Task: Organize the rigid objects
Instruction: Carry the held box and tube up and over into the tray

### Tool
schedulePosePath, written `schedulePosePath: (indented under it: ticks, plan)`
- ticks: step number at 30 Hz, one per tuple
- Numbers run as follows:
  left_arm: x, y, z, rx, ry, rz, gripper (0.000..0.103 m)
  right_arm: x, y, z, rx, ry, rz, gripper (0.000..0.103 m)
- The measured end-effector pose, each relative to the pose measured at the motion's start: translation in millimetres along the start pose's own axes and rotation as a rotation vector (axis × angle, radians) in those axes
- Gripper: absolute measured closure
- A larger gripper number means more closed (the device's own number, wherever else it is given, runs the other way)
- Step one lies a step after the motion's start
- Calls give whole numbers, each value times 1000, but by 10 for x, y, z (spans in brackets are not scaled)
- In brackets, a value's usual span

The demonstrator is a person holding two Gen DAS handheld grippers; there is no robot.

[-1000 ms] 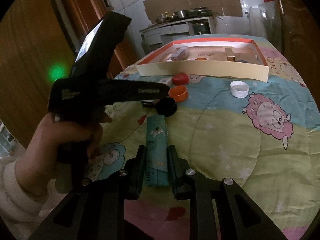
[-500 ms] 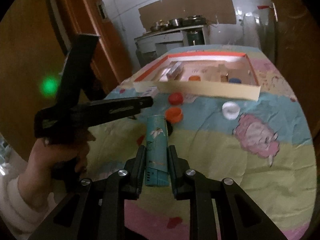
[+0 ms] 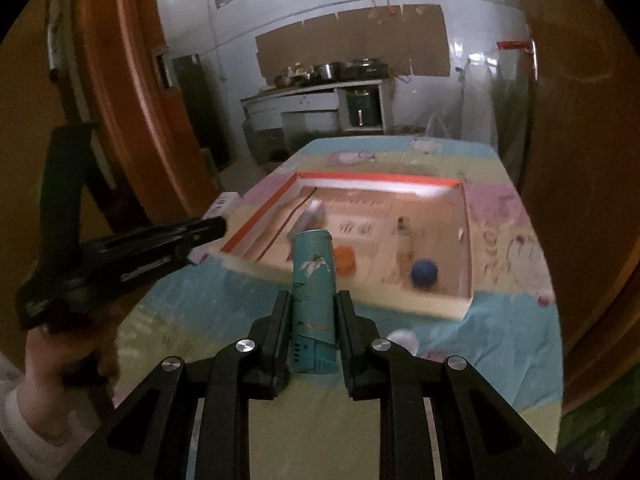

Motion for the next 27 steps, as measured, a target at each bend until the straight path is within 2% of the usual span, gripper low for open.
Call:
schedulePosePath:
  ticks: [10,16,27]
  plan:
    - [316,-156,318,18,25,17,77,401,165,455,-58,-10,-16,81]
    - [300,-253,511,24,-2,12,77,556,217,730,-70,-21,9,81]
    - [214,-396,835,30,-43,-4,77,637,329,1176,-96,-63,20,81]
Point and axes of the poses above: each gripper's, at about its wrist camera, not at the fingertips, and z roughly the way its jaws point, y to its right, x to its top, the point moved 7 cm from there along z, roughly the way its jaws point, and after that the axes turned 12 degrees about y, right-handed, at the moved point
